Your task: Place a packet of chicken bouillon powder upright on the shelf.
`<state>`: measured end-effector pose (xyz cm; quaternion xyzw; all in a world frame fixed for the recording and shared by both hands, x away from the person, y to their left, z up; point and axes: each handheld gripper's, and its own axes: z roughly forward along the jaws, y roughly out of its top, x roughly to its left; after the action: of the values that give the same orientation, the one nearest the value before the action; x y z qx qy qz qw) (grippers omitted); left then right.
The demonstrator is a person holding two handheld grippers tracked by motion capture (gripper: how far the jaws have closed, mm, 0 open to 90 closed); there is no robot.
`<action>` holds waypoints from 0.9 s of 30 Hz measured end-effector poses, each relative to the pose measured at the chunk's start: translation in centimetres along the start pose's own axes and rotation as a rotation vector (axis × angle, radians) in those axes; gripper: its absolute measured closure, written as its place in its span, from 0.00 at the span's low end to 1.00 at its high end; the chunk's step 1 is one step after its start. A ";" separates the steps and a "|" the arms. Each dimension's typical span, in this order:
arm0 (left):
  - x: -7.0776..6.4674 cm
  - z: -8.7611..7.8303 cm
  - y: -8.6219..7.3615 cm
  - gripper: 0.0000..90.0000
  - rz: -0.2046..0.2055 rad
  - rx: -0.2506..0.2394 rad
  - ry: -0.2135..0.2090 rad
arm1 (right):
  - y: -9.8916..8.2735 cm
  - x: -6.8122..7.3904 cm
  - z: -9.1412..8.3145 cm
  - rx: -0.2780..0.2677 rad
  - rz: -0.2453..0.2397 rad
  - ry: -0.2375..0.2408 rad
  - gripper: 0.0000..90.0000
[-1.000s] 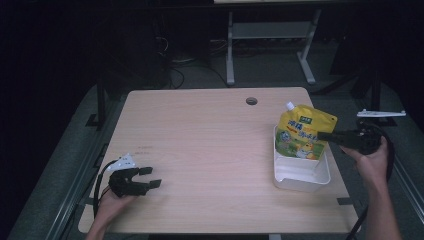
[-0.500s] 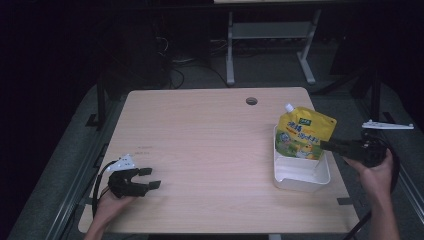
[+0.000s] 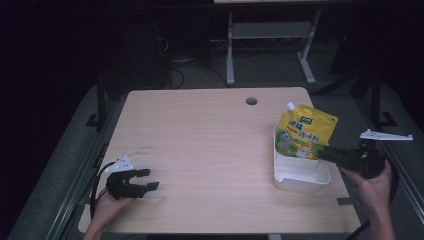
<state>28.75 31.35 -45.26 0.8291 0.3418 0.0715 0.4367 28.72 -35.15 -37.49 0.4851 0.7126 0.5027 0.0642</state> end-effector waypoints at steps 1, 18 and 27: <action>0.0 0.0 0.0 0.34 0.001 0.001 0.001 | 0.0 0.3 0.1 0.003 -0.009 0.001 0.58; -0.3 -0.1 -0.1 0.34 0.001 -0.001 -0.008 | 0.7 6.3 4.5 0.098 -0.134 0.093 0.52; -0.3 -0.4 -0.2 0.34 -0.003 -0.011 -0.008 | 0.7 8.2 7.0 0.130 -0.157 0.128 0.50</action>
<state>28.28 31.52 -45.12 0.8264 0.3408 0.0695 0.4428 28.92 -24.35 -37.04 0.3978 0.7823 0.4787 0.0263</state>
